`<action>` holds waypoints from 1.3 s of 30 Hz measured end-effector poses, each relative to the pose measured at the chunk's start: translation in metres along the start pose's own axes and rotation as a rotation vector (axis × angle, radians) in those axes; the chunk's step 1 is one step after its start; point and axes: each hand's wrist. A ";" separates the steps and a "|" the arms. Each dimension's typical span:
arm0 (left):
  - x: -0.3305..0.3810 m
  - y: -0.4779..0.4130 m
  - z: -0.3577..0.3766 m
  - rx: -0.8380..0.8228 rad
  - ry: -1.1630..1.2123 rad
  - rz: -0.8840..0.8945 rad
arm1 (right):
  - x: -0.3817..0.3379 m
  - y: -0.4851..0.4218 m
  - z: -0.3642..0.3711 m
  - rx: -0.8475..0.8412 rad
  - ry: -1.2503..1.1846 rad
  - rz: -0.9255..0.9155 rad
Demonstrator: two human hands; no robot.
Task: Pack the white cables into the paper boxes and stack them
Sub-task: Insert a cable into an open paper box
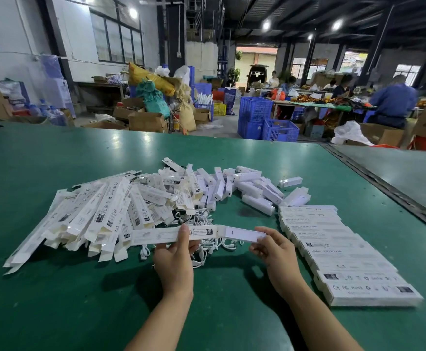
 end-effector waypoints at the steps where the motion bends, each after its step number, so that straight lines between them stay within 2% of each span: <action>1: 0.000 0.000 0.000 -0.006 -0.002 -0.004 | 0.001 0.000 0.000 -0.005 0.016 -0.003; 9: 0.003 -0.001 -0.003 -0.103 0.013 -0.037 | 0.004 0.001 0.002 -0.047 0.046 0.031; 22: 0.001 0.001 0.001 -0.166 0.019 -0.055 | 0.002 0.007 0.005 0.119 0.206 -0.102; 29: 0.004 0.010 0.003 -0.240 -0.002 -0.012 | -0.005 0.020 0.016 -0.058 0.120 -0.114; 39: 0.006 0.017 0.003 -0.313 -0.019 -0.005 | -0.009 0.027 0.024 -0.494 -0.026 0.188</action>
Point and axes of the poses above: each hand's wrist, its own y-axis away from the middle knuckle, its own z-axis out of the palm, x = y × z, and after that the axes turned 10 degrees about x, right-handed
